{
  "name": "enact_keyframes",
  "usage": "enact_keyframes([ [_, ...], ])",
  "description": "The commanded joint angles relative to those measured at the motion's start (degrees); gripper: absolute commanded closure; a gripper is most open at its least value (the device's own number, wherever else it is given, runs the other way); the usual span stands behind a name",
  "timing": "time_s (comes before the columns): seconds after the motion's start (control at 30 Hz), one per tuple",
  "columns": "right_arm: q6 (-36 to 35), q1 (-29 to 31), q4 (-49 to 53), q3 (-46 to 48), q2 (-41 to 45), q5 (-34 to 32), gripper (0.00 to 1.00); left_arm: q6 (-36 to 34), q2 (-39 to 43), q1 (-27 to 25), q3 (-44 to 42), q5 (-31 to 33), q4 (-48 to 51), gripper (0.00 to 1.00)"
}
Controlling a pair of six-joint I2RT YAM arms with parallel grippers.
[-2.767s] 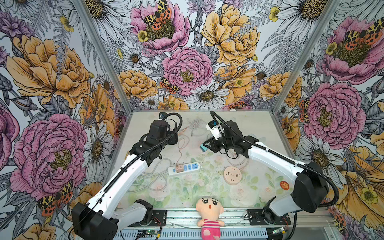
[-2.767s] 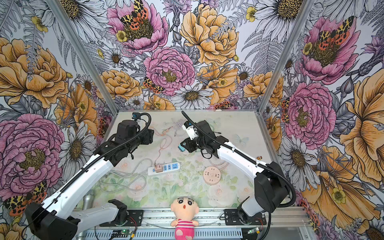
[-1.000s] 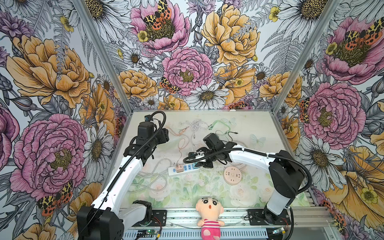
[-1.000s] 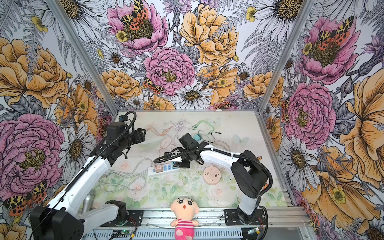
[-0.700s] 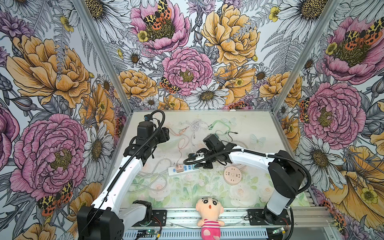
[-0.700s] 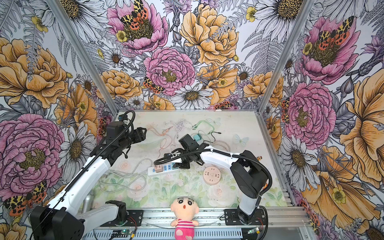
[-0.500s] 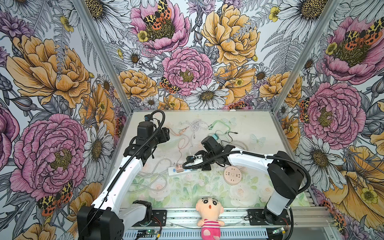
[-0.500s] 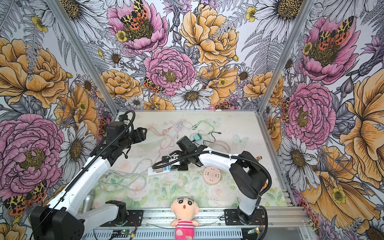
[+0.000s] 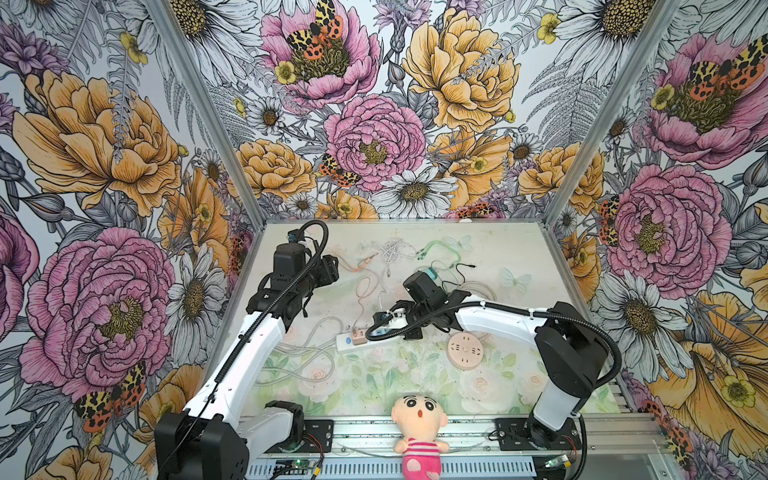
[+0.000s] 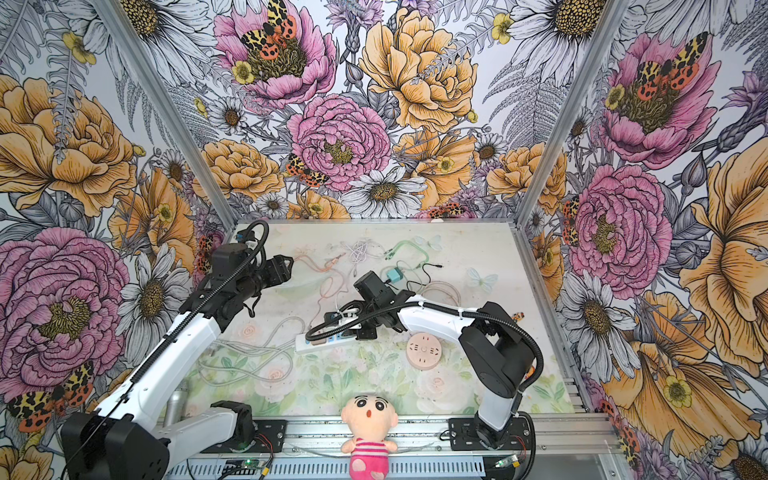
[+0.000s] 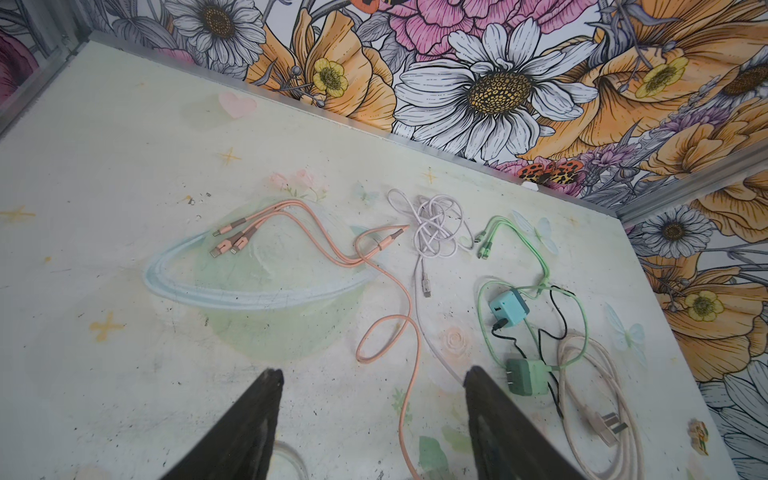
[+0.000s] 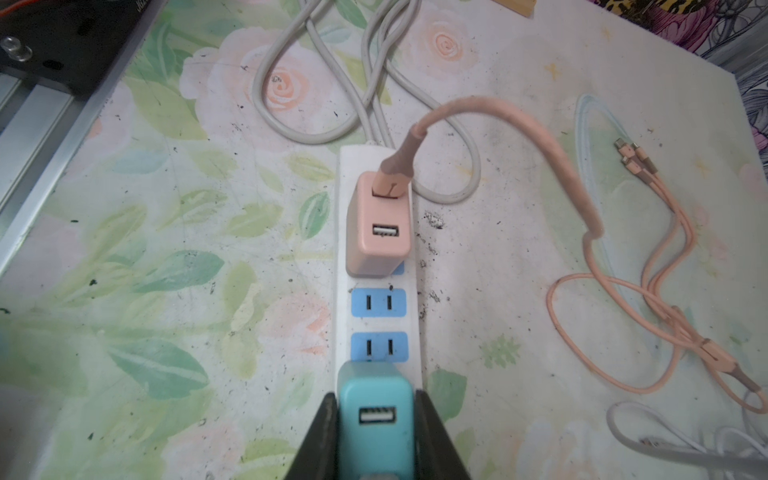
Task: Insert the plug
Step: 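Lower the teal charger with the right gripper toward an empty power strip socket, then push the teal charger down into the strip socket with the right gripper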
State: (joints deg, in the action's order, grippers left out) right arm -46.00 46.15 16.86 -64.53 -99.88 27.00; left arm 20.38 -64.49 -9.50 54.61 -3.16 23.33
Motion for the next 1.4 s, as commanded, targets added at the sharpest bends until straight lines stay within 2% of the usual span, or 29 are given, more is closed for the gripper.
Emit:
enact_keyframes([
  [0.0, -0.91, -0.41, -0.34, 1.16, 1.20, -0.18, 1.00, 0.80, -0.43, 0.64, -0.21, -1.66, -2.23, 0.28],
  [0.47, -1.63, -0.39, -0.05, 1.93, 1.47, -1.53, 1.00, 1.95, -1.89, 0.70, 0.42, -3.34, -3.89, 0.29],
  [0.7, -2.14, -2.60, 0.10, 2.12, 2.56, -2.39, 1.00, 2.03, -1.69, 0.75, 0.23, -3.44, -3.87, 0.29],
  [1.1, 0.00, -2.47, 0.83, 1.78, 4.83, 1.97, 1.00, 2.21, -1.57, 0.79, -0.03, -3.51, -3.83, 0.29],
  [1.37, -0.66, -2.34, 0.93, 2.12, 6.75, 0.42, 1.00, 2.29, -0.95, 0.75, -0.63, -3.44, -3.93, 0.29],
])
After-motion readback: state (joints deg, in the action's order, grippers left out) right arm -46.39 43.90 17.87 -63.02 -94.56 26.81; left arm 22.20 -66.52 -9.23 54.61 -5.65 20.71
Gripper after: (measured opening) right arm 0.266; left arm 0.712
